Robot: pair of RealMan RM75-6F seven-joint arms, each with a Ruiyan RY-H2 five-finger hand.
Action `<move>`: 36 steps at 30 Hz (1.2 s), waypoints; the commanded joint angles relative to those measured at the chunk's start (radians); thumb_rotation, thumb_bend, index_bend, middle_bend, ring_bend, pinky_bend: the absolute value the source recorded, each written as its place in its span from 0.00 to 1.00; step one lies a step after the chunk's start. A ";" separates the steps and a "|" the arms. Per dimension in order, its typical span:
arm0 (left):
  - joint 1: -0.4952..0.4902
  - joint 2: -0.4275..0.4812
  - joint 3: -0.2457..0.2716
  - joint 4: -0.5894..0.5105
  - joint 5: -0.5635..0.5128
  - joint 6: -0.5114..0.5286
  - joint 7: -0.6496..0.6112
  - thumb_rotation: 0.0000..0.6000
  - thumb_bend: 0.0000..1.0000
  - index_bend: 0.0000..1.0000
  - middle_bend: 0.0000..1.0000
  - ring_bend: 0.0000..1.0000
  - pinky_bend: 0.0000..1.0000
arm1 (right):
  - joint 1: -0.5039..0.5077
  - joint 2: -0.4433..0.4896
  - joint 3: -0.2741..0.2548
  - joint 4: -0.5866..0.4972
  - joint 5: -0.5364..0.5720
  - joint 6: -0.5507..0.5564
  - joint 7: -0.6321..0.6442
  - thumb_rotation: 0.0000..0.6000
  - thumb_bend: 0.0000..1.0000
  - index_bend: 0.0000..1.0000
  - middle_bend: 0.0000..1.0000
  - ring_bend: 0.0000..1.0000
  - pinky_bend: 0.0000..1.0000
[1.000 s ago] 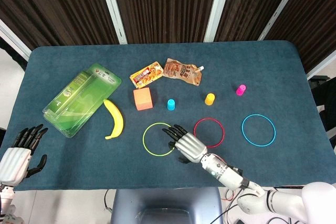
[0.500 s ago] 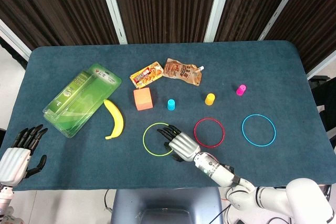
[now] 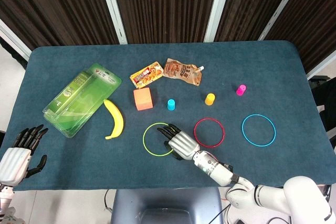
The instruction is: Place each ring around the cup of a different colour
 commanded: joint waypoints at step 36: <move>0.004 0.002 -0.001 0.004 0.004 0.009 -0.010 1.00 0.48 0.00 0.00 0.00 0.05 | 0.016 0.014 0.001 -0.022 0.037 0.051 -0.026 1.00 0.54 0.85 0.07 0.00 0.00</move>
